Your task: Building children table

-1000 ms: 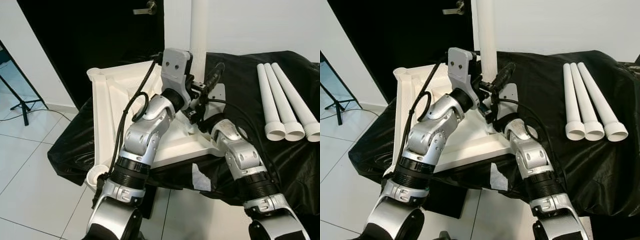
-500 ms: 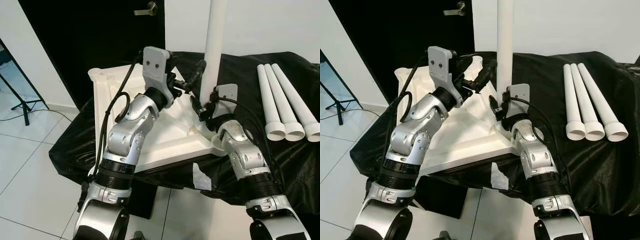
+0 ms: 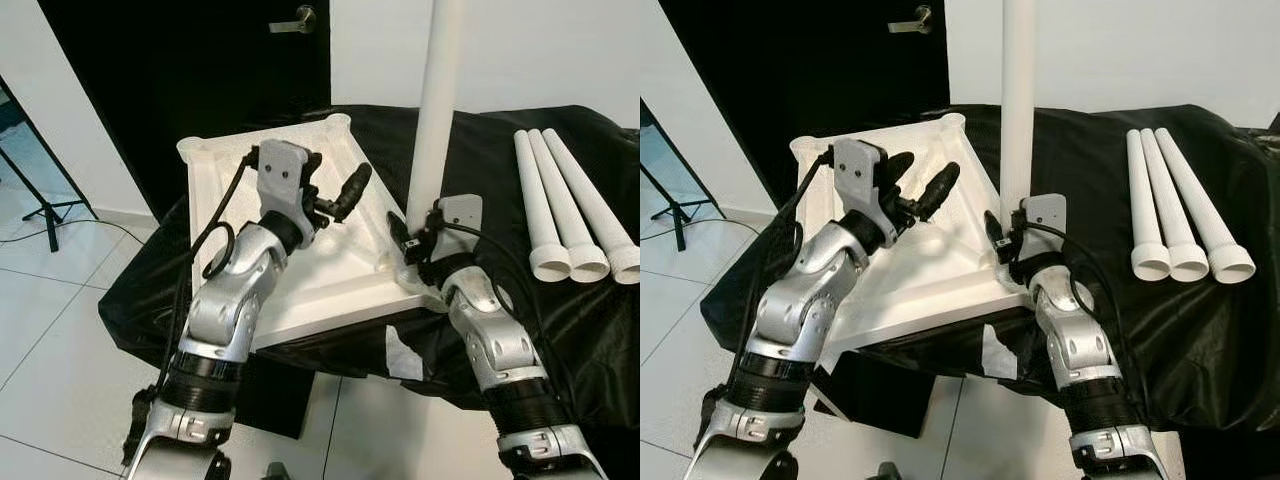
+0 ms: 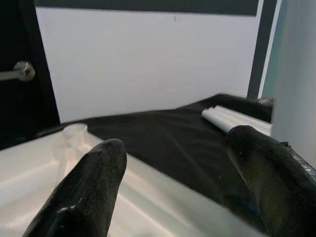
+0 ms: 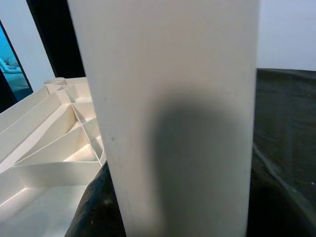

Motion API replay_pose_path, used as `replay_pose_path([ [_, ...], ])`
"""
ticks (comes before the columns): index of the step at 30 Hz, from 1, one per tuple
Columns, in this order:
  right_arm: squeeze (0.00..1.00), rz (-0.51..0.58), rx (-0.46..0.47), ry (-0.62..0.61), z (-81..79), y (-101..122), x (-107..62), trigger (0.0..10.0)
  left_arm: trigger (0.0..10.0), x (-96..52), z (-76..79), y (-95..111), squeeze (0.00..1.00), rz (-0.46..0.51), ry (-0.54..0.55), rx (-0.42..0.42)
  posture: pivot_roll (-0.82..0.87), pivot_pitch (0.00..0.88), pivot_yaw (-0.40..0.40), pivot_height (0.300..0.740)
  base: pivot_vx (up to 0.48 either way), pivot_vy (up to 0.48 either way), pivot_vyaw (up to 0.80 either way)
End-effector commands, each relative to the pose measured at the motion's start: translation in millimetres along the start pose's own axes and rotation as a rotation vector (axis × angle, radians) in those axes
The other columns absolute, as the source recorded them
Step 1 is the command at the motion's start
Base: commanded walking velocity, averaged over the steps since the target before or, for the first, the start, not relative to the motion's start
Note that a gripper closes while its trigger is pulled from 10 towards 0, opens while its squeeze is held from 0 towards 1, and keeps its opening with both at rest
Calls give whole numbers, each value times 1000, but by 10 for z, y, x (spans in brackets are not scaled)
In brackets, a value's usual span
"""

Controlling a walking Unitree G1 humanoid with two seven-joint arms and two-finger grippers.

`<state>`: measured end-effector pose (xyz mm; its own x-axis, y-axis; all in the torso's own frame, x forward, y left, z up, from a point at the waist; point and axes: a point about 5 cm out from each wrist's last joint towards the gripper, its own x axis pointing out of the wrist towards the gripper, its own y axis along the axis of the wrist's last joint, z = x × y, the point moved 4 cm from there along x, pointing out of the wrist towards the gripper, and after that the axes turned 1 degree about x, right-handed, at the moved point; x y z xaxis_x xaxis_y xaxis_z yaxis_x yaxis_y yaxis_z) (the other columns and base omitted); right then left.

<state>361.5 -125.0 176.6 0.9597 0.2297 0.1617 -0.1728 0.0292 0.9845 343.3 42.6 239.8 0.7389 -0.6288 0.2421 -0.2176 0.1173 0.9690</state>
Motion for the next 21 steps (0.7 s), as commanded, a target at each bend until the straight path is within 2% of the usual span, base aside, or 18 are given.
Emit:
replay_pose_path([
  [1,0,12,45,-4,-12,13,-55,10000,10000,-89,62,-138,0,-38,-55,54,32,0,11,740,0,0,0],
  [4,0,10,52,-1,-14,11,-68,10000,10000,-116,66,-191,0,-52,-55,66,32,0,11,740,0,0,0],
  [9,0,8,35,-39,61,-18,-134,10000,10000,-232,84,-405,0,-110,-53,114,31,0,14,740,0,0,0],
  [16,0,39,27,-93,156,-10,-207,10000,10000,-333,82,-515,0,-149,-52,137,30,0,20,740,0,0,0],
  [21,0,2,-10,-97,189,-95,-287,10000,10000,-427,124,-598,0,-185,-99,160,29,0,17,740,0,0,0],
])
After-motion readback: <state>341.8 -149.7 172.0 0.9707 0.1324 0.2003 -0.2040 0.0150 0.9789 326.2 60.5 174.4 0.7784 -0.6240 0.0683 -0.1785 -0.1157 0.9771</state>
